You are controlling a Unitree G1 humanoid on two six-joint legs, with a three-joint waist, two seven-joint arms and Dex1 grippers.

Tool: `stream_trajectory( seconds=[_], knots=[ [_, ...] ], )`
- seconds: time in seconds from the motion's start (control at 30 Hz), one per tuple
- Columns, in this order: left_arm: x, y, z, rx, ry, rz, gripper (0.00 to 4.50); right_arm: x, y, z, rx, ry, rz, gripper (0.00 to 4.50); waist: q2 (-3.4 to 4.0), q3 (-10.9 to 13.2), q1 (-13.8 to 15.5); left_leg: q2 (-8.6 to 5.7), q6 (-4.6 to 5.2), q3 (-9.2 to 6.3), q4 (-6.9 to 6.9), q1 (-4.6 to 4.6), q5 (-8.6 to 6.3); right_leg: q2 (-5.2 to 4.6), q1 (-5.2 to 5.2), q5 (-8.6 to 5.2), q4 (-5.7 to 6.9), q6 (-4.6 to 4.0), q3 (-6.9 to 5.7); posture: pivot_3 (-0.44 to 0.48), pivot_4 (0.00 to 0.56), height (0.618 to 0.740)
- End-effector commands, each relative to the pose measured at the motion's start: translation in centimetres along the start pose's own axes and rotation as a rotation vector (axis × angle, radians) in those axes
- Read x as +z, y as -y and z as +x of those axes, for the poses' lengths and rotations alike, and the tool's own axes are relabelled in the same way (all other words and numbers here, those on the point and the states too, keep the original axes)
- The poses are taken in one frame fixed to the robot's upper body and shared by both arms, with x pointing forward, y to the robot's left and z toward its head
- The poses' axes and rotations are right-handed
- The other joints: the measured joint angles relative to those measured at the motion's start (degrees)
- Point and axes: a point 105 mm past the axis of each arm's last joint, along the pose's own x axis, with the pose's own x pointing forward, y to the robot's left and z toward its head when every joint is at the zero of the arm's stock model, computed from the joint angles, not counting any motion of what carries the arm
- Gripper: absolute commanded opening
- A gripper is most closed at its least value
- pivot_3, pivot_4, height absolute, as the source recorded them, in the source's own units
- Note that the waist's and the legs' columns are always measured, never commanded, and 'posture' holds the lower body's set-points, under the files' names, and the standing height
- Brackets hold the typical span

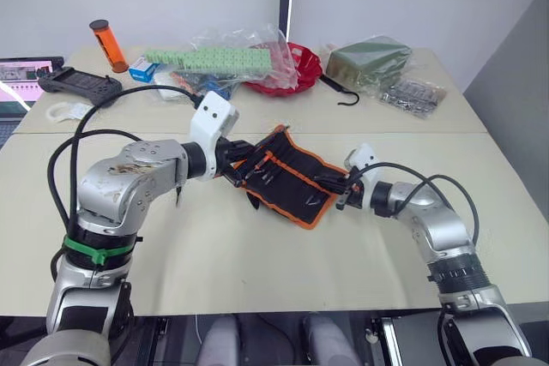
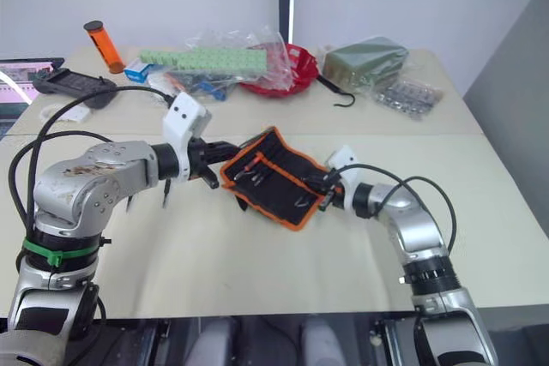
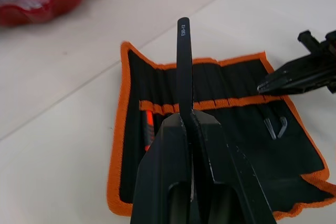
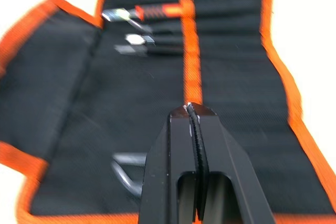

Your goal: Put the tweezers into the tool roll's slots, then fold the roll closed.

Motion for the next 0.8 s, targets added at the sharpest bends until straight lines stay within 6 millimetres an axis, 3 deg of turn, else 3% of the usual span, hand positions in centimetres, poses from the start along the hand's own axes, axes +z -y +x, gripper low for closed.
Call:
stream_trajectory(
  seconds=[0.03,0.37,0.8],
  knots=[
    [0.3,1.1,0.3,-0.035,-0.014,0.025,0.00,-0.3,0.3,0.0,-0.022,0.016,-0.009,0.02,0.00,0.00,0.07,0.00,0.00,0.00,0.00,0.00,0.00,0.00,0.00,0.00,0.02,0.00,0.00,0.000,0.150,0.740],
    [-2.6,1.3,1.1,0.007,-0.137,-0.028,0.00,-3.2,0.6,0.0,-0.038,-0.048,0.040,0.02,0.00,0.00,0.21,-0.02,0.00,0.00,0.10,0.03,0.00,-0.01,0.08,0.00,0.01,0.01,0.02,0.000,0.150,0.740],
    [-5.2,1.9,2.1,0.030,-0.232,-0.073,0.00,-4.0,0.9,-0.1,-0.047,-0.063,0.042,0.02,0.00,-0.01,0.41,-0.03,-0.03,-0.01,0.22,0.13,0.02,-0.02,0.25,0.02,0.04,0.04,0.02,0.000,0.150,0.740]
  ],
)
